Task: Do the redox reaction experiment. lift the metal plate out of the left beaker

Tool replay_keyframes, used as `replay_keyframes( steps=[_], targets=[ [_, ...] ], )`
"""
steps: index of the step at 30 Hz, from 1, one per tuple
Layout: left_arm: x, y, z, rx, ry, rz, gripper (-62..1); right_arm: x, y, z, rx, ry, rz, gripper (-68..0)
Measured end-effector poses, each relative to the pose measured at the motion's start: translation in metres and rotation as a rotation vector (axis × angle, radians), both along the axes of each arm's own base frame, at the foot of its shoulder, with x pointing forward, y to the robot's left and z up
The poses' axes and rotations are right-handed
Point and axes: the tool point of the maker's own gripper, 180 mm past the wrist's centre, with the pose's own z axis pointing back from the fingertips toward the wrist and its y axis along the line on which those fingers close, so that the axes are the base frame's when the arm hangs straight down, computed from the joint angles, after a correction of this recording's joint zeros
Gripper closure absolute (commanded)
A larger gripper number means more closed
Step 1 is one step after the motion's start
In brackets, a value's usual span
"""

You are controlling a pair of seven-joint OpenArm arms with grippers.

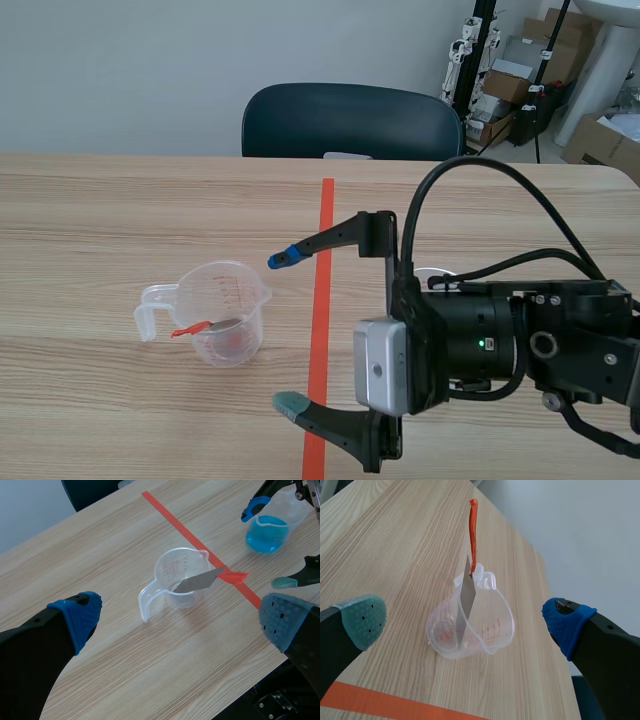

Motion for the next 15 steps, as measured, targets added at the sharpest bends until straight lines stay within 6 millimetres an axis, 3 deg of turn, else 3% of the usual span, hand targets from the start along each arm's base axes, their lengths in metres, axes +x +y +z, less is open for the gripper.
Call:
replay_keyframes(
  steps=[15],
  targets=[
    [0.000, 0.000, 0.000, 0.000, -0.001, 0.001, -62.3, -0.005, 0.031, 0.004, 0.091, -0.087, 0.084, -67.9]
  ],
)
